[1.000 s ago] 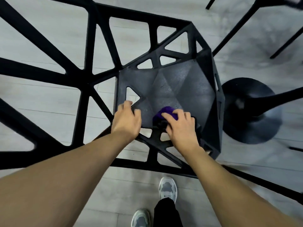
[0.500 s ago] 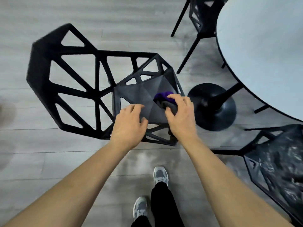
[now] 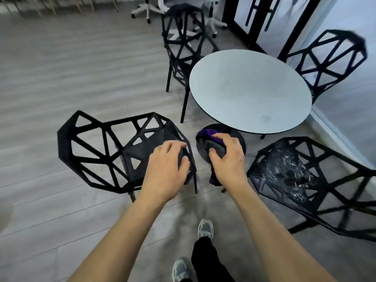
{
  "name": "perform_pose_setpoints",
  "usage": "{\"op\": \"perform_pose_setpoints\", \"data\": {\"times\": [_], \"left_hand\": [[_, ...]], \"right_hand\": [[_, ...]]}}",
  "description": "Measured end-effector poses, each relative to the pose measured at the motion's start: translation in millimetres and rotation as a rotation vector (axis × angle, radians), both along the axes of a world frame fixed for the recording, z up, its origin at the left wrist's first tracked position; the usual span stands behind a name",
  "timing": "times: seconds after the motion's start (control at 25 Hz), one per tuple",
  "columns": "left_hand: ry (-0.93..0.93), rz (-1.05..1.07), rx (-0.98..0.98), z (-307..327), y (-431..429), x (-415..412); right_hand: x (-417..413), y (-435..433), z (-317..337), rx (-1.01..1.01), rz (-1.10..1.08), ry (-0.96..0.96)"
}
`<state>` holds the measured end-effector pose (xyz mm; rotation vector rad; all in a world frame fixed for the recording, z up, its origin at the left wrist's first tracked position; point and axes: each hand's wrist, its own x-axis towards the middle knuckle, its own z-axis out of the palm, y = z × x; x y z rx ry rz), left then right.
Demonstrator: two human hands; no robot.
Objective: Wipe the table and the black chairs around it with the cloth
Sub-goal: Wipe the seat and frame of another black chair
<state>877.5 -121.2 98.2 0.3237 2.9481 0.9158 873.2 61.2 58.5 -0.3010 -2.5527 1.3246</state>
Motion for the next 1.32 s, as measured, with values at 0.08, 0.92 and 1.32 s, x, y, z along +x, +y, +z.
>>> {"op": "perform_pose_setpoints", "data": {"times": [0.08, 0.92, 1.32], "left_hand": [[0.040, -0.062, 0.019, 21.9, 25.8, 8.7], [0.133, -0.395, 0.046, 92.6, 397.9, 22.9], [0.065, -0.422, 0.033, 68.6, 507.9, -17.7]], "right_hand": [[15.8, 26.7, 25.9, 0.004, -0.074, 0.034], [96.2, 399.6, 112.9, -0.022, -0.462, 0.114], [71.2, 517.0, 89.5, -0.035, -0.508, 0.059]]}}
